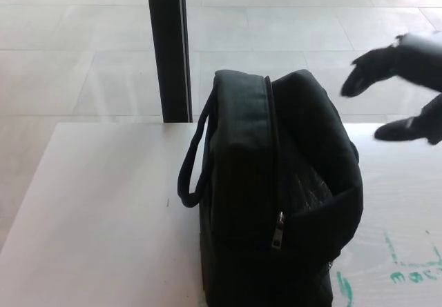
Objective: The robot uses its right hand to pick up the cube kept on the middle of the desk and put it inside the bag next to it
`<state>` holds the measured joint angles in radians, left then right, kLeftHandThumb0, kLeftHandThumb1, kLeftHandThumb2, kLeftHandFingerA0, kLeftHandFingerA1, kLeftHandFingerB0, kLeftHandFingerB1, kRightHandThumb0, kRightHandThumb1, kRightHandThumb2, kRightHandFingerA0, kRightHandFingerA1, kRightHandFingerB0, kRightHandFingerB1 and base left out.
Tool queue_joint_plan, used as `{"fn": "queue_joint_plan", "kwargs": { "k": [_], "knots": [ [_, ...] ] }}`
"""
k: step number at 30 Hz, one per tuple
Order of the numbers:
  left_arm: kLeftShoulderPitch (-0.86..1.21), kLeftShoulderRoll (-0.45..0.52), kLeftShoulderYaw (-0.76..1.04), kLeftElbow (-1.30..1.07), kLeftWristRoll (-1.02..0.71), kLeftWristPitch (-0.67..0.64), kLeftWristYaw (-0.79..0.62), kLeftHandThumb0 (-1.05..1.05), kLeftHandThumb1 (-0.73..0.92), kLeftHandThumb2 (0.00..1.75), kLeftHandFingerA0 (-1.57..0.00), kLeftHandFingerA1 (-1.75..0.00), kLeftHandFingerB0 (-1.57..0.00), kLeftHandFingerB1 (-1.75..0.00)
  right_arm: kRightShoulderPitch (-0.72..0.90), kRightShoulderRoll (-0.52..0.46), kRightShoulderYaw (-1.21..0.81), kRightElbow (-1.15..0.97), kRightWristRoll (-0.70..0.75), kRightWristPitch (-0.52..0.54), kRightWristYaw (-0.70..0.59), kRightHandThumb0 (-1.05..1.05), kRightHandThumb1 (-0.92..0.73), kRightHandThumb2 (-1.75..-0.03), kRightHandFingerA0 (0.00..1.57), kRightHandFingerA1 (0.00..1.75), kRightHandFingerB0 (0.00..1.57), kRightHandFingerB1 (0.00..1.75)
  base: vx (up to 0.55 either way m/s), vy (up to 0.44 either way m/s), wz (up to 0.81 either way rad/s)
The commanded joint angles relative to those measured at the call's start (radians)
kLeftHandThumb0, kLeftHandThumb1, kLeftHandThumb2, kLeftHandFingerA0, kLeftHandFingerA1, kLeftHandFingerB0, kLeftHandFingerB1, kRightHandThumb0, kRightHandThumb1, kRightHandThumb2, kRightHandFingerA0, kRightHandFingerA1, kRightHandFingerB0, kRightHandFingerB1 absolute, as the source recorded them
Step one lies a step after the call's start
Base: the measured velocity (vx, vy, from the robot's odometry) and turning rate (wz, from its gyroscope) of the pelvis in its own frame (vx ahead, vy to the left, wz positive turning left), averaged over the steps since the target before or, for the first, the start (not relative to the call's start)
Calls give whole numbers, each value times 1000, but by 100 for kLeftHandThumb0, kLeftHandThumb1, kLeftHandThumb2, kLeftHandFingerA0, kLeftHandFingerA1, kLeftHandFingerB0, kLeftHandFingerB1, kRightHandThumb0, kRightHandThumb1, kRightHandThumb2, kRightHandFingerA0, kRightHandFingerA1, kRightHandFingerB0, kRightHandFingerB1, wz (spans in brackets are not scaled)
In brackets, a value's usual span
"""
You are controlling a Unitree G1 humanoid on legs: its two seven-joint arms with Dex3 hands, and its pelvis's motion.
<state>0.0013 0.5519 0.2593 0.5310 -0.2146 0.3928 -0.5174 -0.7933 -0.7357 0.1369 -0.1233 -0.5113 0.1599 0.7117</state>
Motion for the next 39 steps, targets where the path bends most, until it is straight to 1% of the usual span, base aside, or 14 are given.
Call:
{"fn": "queue_joint_plan", "kwargs": {
  "k": [1, 4, 13, 15, 16, 18, 22, 26, 27, 28, 31, 34, 37, 39],
  "knots": [
    [15, 10, 2, -9, 4, -6, -7, -64, 56, 57, -53, -57, -49, -49, 11, -67, -137, 9, 126, 54, 60, -48, -60, -58, 80, 58, 64, 47, 0, 0, 0],
    [14, 11, -2, -8, 9, -10, -3, -64, 56, 56, -54, -58, -50, -50, 125, -89, -315, -46, 193, 105, 45, -50, -50, -82, 66, 62, 52, 56, 0, 0, 0],
    [14, 8, -6, 3, 6, -12, -12, -66, 56, 57, -53, -58, -48, -49, 620, 68, -747, -44, 272, 45, -67, -46, -60, -58, 67, 57, 52, 43, 0, 0, 0],
    [18, 9, -3, 3, 1, -17, -22, -68, 44, 89, -52, -67, -37, -56, 685, 107, -802, 11, 261, 51, -125, -50, -47, -82, 65, 67, 45, 55, 0, 0, 0],
    [18, 11, -9, 8, 7, -24, -22, -66, 56, 56, -52, -58, -49, -50, 737, 148, -859, 117, 270, 6, -204, -47, -57, -57, 70, 62, 50, 43, 0, 0, 0],
    [18, 8, -8, 7, 6, -19, -18, -65, 56, 56, -52, -59, -50, -50, 801, 175, -899, 232, 249, -14, -298, -63, -53, -87, 63, 69, 38, 51, 0, 0, 0],
    [15, 6, -3, 11, 1, -8, -13, -64, 56, 56, -52, -60, -50, -51, 856, 233, -967, 341, 264, -45, -416, -70, -67, -60, 57, 72, 34, 50, 0, 0, 0],
    [26, 6, 2, 10, -2, -13, -14, -64, 43, 89, -51, -68, -38, -58, 881, 272, -1035, 520, 293, -50, -543, -65, -70, -61, 50, 86, 25, 60, 0, 0, 0],
    [26, 5, 8, 13, -8, -5, -14, -64, 42, 89, -51, -68, -38, -58, 899, 260, -1029, 563, 267, -61, -587, -66, -57, -97, 59, 81, 22, 60, 0, 0, 0],
    [30, 7, 8, 13, -7, -6, -15, -64, 42, 89, -50, -68, -39, -58, 903, 254, -1032, 597, 257, -67, -625, -67, -73, -62, 62, 93, 27, 59, 0, 0, 0],
    [41, 9, 9, 13, -5, -14, -18, -64, 42, 89, -50, -68, -39, -58, 910, 237, -1044, 670, 245, -60, -699, -66, -75, -66, 56, 139, 26, 58, 0, 0, 0],
    [51, 12, 4, 13, 1, -19, -19, -63, 44, 89, -50, -67, -38, -57, 913, 224, -1048, 739, 262, -73, -714, -63, -78, -63, 37, 79, 20, 56, 0, 0, 0],
    [51, 11, 9, 15, -6, -16, -23, -64, 55, 58, -49, -61, -47, -52, 906, 240, -1050, 755, 282, -68, -717, -62, -74, -62, 38, 77, 26, 60, 0, 0, 0],
    [44, 9, 10, 18, -9, -11, -24, -70, 44, 88, -49, -67, -40, -58, 886, 261, -1052, 788, 317, -70, -697, -61, -73, -62, 29, 68, 27, 59, 0, 0, 0]
  ]
}}
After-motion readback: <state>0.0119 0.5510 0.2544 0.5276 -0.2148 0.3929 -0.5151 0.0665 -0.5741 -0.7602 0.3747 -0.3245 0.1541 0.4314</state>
